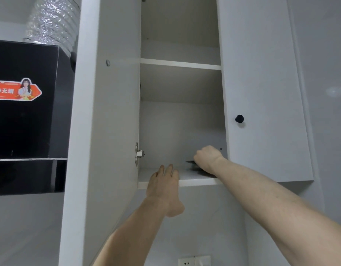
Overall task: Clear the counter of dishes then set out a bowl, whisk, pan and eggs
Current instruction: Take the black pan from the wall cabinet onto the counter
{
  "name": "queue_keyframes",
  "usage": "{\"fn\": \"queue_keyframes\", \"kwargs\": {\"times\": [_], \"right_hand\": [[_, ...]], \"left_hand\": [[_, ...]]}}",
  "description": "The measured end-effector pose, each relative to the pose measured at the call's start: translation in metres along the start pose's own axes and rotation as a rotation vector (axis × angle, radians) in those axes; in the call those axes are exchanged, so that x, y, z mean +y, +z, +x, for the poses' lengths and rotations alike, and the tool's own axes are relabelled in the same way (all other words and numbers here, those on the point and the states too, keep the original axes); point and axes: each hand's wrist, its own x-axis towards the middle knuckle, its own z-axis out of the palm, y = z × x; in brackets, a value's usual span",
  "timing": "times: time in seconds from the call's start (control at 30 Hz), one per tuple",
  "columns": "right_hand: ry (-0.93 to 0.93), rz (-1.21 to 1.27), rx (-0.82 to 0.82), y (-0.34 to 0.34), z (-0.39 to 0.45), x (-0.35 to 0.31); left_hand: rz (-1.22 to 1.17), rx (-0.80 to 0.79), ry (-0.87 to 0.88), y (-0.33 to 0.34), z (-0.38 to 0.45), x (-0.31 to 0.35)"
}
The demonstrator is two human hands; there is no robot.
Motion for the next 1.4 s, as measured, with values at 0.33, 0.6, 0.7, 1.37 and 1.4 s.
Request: {"fn": "queue_keyframes", "kwargs": {"times": [0.33, 0.6, 0.7, 1.37, 1.4], "right_hand": [[0.207, 0.314, 0.236, -0.02, 0.008, 0.024], [0.203, 0.254, 0.185, -0.035, 0.002, 0.017], [0.249, 0.315, 0.224, -0.033, 0.0, 0.021], [0.685, 1.196, 0.921, -0.104, -0.033, 0.055], [0.686, 1.211, 0.93, -0.109, -0.037, 0.056]], "left_hand": [[-0.001, -0.004, -0.009, -0.002, -0.001, 0.002], [-0.005, -0.006, -0.024, -0.001, -0.002, 0.004], [-0.016, -0.005, -0.025, 0.002, -0.001, 0.003], [-0.023, -0.067, -0.036, -0.003, 0.0, 0.003], [-0.028, -0.078, -0.036, -0.004, -0.001, 0.003]]}}
